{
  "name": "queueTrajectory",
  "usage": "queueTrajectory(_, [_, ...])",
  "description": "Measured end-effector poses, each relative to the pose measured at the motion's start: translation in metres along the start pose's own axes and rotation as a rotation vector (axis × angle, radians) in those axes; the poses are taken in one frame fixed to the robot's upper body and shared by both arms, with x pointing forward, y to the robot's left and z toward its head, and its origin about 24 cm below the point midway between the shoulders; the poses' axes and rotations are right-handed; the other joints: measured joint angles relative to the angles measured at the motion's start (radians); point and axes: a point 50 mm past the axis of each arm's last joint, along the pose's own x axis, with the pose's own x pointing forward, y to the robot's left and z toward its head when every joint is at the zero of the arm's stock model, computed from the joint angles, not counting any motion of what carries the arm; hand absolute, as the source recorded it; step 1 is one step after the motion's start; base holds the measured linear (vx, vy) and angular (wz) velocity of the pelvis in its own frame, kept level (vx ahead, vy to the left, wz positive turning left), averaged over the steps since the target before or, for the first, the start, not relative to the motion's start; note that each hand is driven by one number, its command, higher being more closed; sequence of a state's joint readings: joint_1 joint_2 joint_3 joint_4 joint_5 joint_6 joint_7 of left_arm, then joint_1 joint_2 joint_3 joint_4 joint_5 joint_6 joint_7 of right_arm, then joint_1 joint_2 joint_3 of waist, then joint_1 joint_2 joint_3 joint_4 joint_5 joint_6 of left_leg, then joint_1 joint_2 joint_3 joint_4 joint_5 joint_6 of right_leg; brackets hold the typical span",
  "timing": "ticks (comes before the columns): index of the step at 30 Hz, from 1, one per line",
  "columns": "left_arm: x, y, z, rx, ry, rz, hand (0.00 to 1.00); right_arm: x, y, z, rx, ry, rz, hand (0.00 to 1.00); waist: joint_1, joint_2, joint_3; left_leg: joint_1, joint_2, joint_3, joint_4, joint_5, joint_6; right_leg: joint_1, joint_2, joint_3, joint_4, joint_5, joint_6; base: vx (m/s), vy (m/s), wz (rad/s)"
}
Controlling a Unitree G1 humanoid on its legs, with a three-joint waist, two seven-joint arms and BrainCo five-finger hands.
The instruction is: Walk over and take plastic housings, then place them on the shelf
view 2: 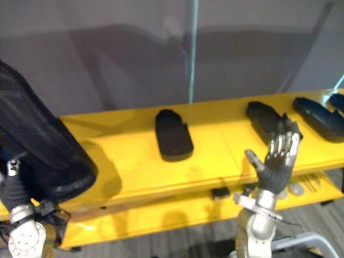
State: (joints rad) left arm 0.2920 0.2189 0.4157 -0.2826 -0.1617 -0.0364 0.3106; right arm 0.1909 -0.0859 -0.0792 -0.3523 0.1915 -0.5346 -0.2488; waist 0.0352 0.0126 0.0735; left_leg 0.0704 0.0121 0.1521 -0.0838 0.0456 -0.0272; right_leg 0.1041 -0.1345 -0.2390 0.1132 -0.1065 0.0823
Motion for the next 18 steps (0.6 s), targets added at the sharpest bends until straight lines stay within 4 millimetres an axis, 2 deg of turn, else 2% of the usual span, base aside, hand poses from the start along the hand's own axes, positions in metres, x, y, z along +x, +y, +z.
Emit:
queueTrajectory(2, [0.014,0.010,-0.017,0.033,0.091,0.007,1.00,0.005,-0.006,0.005,-0.050,-0.014,-0.026,0.00,-0.007,0.002,-0.006,0.002,0.001,0.009,0.004,0.001,-0.002,-0.003,0.001,0.007,0.000,0.000,0.000,0.03,0.002,-0.10])
queueTrajectory(4, [0.020,0.019,-0.024,0.051,0.135,0.013,1.00,0.008,-0.011,0.006,-0.095,-0.018,-0.051,0.00,-0.009,0.002,-0.011,0.006,0.004,0.026,0.004,0.000,-0.001,-0.015,0.003,0.025,0.004,0.000,0.000,0.04,0.008,-0.21])
queueTrajectory(5, [0.028,0.024,-0.027,0.061,0.163,-0.004,1.00,0.011,-0.023,0.007,-0.158,-0.008,-0.101,0.00,-0.019,0.001,-0.013,0.005,0.004,0.031,0.004,0.000,-0.001,-0.017,0.002,0.029,0.004,0.000,0.000,0.04,0.011,-0.18])
queueTrajectory(8, [0.036,0.032,-0.032,0.085,0.209,-0.035,1.00,0.013,-0.044,0.008,-0.246,0.012,-0.198,0.00,-0.024,0.003,-0.016,0.014,0.005,0.063,0.004,-0.009,-0.001,-0.026,0.003,0.059,0.007,0.000,0.000,0.02,0.020,-0.31])
queueTrajectory(9, [0.040,0.034,-0.035,0.085,0.234,-0.043,1.00,0.011,-0.058,0.007,-0.303,0.035,-0.245,0.00,-0.027,0.005,-0.020,0.014,0.005,0.076,0.004,-0.015,-0.001,-0.029,0.003,0.074,0.008,0.000,0.000,0.02,0.021,-0.28])
queueTrajectory(12, [0.049,0.043,-0.041,0.098,0.285,-0.041,1.00,-0.004,-0.092,-0.001,-0.418,0.143,-0.334,0.00,-0.054,0.012,-0.027,0.016,0.005,0.088,0.004,-0.022,-0.001,-0.032,0.003,0.084,0.008,0.001,0.000,0.03,0.013,-0.15])
queueTrajectory(14, [0.057,0.046,-0.040,0.113,0.300,-0.070,1.00,-0.020,-0.110,-0.011,-0.454,0.261,-0.358,0.00,-0.055,0.014,-0.027,0.024,0.009,0.107,0.004,-0.026,-0.003,-0.034,0.007,0.103,0.007,0.001,0.000,0.03,0.003,-0.23])
queueTrajectory(16, [0.064,0.044,-0.038,0.118,0.309,-0.112,1.00,-0.036,-0.119,-0.023,-0.486,0.367,-0.330,0.00,-0.058,0.019,-0.027,0.033,0.010,0.113,0.003,-0.030,-0.005,-0.029,0.009,0.109,0.007,0.001,0.000,0.02,-0.006,-0.15])
queueTrajectory(18, [0.068,0.042,-0.037,0.116,0.321,-0.140,1.00,-0.043,-0.119,-0.029,-0.487,0.418,-0.290,0.00,-0.062,0.026,-0.027,0.033,0.011,0.115,0.000,-0.031,-0.005,-0.029,0.009,0.110,0.007,0.001,0.000,0.00,-0.003,-0.03])
